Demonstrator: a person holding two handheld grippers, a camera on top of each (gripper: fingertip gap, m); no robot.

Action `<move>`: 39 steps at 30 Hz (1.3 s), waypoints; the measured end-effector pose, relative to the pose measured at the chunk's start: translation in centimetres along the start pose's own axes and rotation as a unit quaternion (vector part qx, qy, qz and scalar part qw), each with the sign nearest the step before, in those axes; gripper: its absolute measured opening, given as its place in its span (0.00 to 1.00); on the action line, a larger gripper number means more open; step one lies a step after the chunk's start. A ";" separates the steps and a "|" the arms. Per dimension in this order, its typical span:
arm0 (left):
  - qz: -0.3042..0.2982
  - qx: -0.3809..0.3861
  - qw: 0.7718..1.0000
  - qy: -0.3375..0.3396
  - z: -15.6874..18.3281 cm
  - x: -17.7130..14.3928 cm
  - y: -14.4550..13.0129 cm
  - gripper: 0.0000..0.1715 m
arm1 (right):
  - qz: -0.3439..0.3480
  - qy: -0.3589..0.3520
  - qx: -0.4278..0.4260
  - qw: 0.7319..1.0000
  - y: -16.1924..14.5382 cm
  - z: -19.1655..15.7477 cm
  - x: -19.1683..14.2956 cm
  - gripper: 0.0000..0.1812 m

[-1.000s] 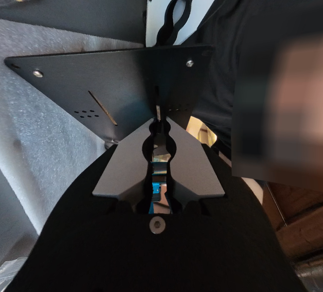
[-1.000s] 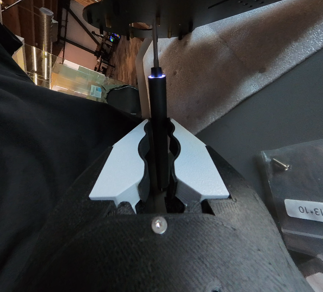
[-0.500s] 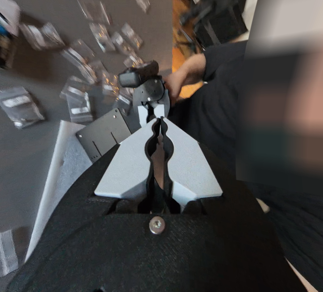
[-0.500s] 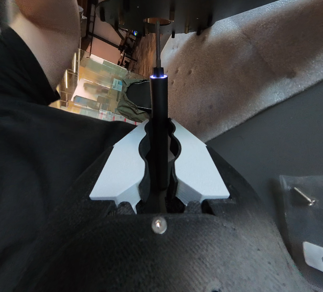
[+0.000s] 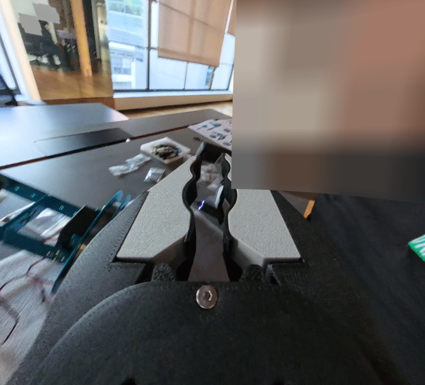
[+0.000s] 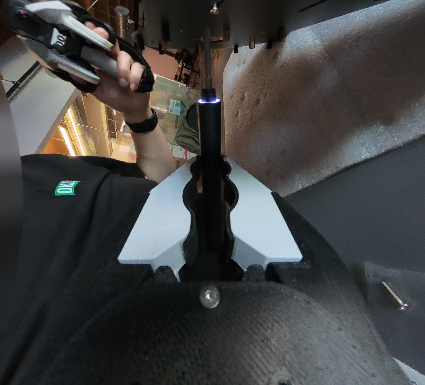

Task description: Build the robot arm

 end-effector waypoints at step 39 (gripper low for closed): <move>-0.218 -0.142 0.965 -0.004 -5.5 5.6 -1.0 0.00 | -0.026 -0.015 -0.007 1.000 0.0 0.0 -0.2 0.09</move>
Point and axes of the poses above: each gripper's, where its closed fingertips meet, x out along the fingers, y out of its top, z = x × y across the jaws, the point moved 4 cm from there along -x, back along the fingers, and after that the axes turned 13 degrees about -y, right-handed, at the moved point
